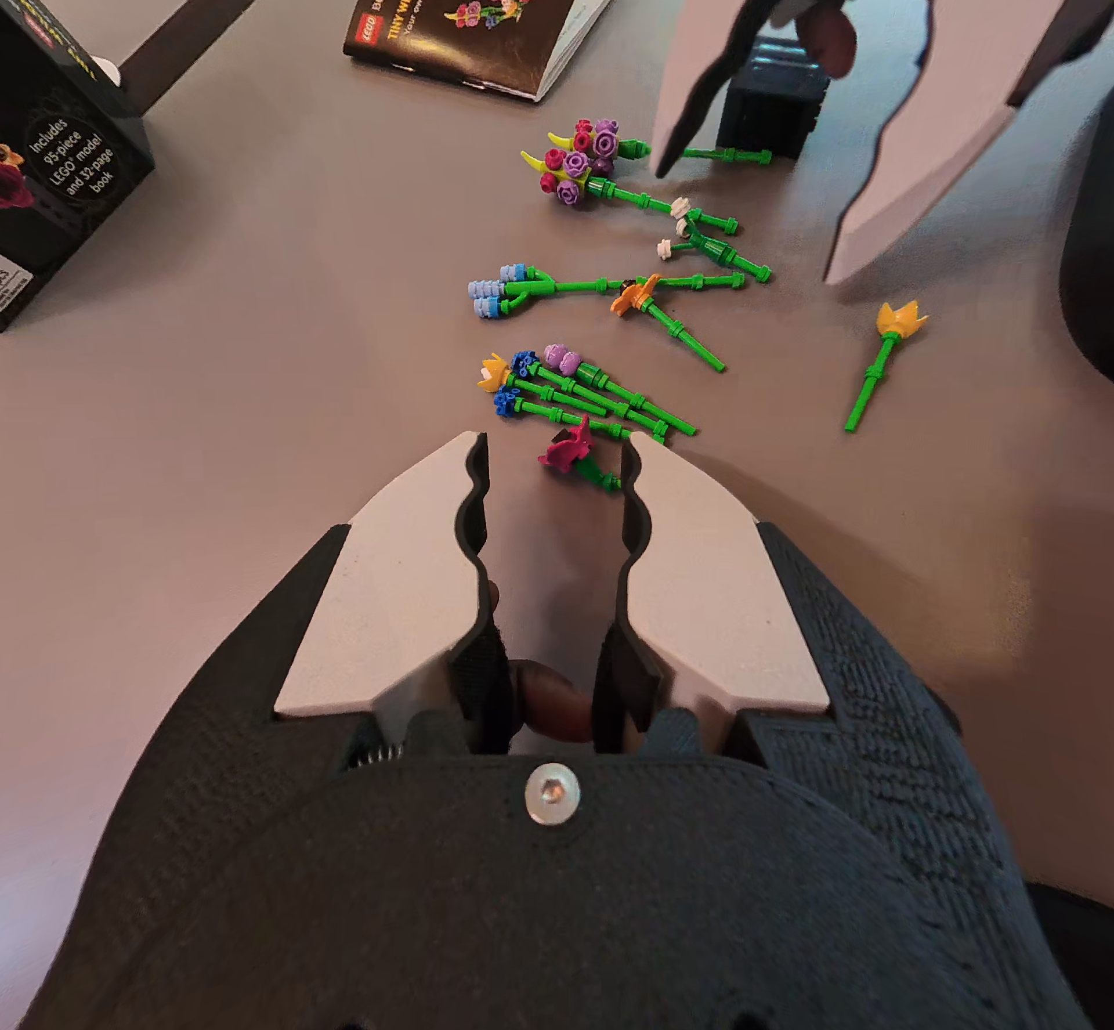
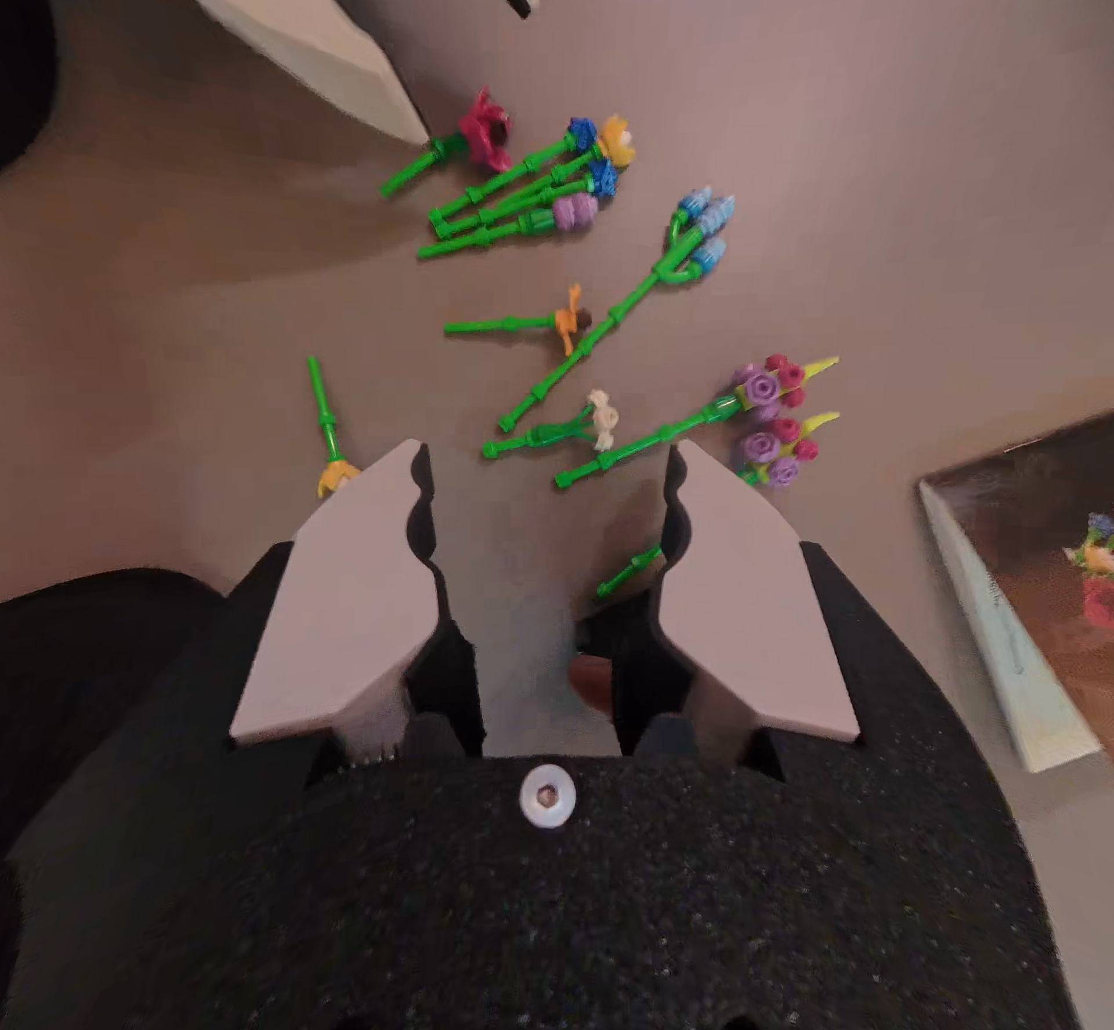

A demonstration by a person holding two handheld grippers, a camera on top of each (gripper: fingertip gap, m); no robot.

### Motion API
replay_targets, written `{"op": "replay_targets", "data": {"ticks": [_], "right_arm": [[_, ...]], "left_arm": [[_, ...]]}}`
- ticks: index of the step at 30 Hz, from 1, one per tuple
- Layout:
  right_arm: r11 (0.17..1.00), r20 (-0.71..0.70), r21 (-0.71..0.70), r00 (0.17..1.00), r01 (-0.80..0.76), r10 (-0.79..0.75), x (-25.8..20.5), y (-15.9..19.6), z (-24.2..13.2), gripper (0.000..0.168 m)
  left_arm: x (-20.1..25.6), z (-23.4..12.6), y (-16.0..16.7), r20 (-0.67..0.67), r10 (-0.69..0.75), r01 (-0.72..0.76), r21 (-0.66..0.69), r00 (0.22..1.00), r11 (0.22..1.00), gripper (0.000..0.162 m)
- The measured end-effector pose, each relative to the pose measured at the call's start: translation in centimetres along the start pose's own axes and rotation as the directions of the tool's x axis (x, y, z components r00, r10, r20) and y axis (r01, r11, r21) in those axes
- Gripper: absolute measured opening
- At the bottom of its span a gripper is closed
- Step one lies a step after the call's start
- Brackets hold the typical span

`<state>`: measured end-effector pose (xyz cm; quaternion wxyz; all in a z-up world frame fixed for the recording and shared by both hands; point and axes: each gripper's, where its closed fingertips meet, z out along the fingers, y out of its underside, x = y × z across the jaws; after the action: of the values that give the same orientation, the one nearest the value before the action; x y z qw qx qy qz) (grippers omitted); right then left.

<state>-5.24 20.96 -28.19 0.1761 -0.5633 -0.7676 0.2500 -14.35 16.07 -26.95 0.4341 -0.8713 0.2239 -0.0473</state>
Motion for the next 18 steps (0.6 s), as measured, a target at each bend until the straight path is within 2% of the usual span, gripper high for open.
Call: {"op": "replay_targets", "data": {"ticks": [3, 6, 11, 13, 15, 18], "right_arm": [[0.995, -0.068, 0.028, 0.993, 0.097, -0.095, -1.0, 0.8, 0.4, 0.080], [0.981, -0.117, 0.075, 0.979, 0.177, -0.168, -1.6, 0.2, 0.4, 0.078], [0.978, -0.240, 0.047, 0.953, 0.202, -0.186, 1.9, -0.5, 0.2, 0.062], [0.977, -0.171, 0.112, 0.972, 0.182, -0.161, 0.3, -1.4, -0.8, 0.058], [0.980, -0.005, 0.169, 0.994, 0.108, -0.109, -3.6, -1.9, -1.9, 0.052], [0.992, 0.105, 0.124, 0.994, 0.009, -0.023, -8.4, -0.7, -2.4, 0.047]], "left_arm": [[0.1, 0.1, 0.1, 0.000, 0.008, -0.008, -0.006, 1.000, 1.000, 0.042], [0.1, 0.2, 0.1, -0.003, 0.005, -0.005, -0.005, 1.000, 1.000, 0.042], [0.3, 0.4, 0.3, -0.004, 0.013, -0.013, -0.013, 1.000, 1.000, 0.042], [0.3, 0.4, 0.3, -0.002, 0.014, -0.014, -0.011, 1.000, 1.000, 0.042], [0.0, 0.4, 0.3, 0.003, 0.005, -0.005, -0.008, 1.000, 1.000, 0.042], [-0.2, 0.3, 0.3, 0.006, -0.006, 0.006, -0.007, 1.000, 1.000, 0.042]]}}
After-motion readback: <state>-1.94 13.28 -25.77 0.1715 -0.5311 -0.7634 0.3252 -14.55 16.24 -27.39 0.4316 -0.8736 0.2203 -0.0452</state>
